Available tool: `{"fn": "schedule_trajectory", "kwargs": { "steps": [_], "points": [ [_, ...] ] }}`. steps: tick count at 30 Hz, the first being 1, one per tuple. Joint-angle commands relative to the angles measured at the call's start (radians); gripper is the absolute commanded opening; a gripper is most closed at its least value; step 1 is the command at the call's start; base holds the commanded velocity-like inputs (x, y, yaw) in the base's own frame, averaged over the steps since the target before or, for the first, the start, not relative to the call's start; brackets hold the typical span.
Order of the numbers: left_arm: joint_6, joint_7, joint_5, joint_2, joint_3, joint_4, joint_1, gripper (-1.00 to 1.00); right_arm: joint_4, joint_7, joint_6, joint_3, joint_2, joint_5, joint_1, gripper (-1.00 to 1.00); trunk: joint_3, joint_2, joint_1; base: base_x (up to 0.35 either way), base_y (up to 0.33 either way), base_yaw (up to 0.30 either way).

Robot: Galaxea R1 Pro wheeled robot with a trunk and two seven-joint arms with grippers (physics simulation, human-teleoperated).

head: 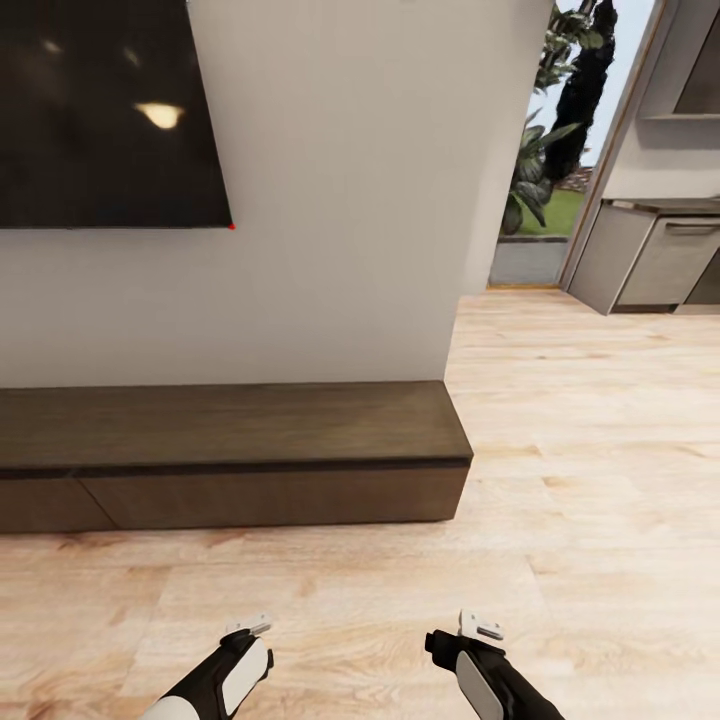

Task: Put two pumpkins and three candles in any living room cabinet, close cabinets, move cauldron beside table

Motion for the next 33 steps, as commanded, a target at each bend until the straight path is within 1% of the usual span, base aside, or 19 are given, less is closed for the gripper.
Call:
{"fn": "schedule_trajectory", "kwargs": {
  "steps": [1, 33],
  "points": [
    [0.0, 0.0, 0.0, 0.0, 0.0, 0.001, 0.0, 1.0, 0.0, 0.0, 0.0, 0.0, 0.0, 0.0, 0.0, 1.0, 0.003, 0.007, -0.004, 0.0, 0.0, 0.0],
    [0.0, 0.0, -0.002, -0.001, 0.0, 0.003, 0.006, 1.0, 0.0, 0.001, -0.001, 0.003, 0.0, 0.001, 0.0, 1.0, 0.103, 0.231, -0.127, 0.0, 0.0, 0.0]
  ]
}}
